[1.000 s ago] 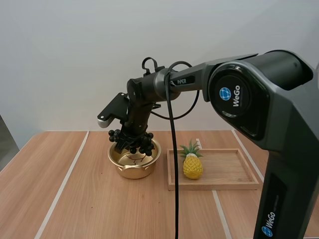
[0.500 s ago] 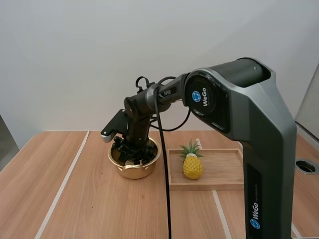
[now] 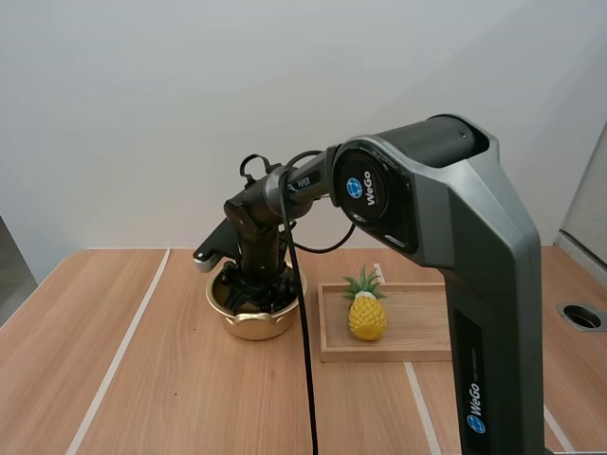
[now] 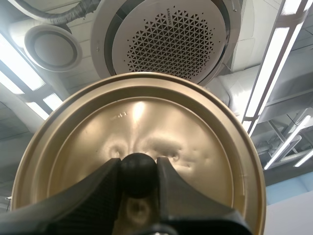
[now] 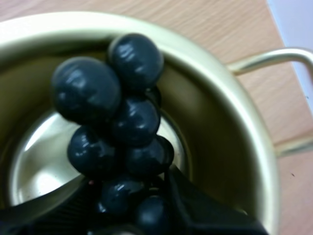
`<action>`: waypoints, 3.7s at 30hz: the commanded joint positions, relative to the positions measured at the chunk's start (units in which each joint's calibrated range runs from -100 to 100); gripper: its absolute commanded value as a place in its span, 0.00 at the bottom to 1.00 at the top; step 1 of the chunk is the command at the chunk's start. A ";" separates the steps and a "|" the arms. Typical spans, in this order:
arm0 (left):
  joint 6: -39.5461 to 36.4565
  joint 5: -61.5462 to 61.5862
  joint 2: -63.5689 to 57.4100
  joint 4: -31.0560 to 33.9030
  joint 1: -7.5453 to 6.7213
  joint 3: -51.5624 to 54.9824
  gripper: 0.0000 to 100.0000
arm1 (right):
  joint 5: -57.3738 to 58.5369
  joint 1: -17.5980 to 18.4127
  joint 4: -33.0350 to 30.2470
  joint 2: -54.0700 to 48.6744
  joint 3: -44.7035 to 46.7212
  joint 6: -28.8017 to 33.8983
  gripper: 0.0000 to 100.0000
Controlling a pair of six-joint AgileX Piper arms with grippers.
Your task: Open the pot, put the grape inside, and close it
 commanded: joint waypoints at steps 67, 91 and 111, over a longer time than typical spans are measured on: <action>-0.03 0.11 0.37 -0.01 -0.11 0.19 0.00 | 16.90 -1.21 6.12 -0.50 -0.52 1.08 0.57; -0.03 0.11 0.37 -0.01 -0.11 0.19 0.00 | 14.63 0.48 -1.62 -4.33 -0.52 1.75 1.00; -0.03 2.37 0.37 -0.01 -0.11 0.19 0.00 | 3.16 0.41 -1.74 -28.96 -0.52 4.62 1.00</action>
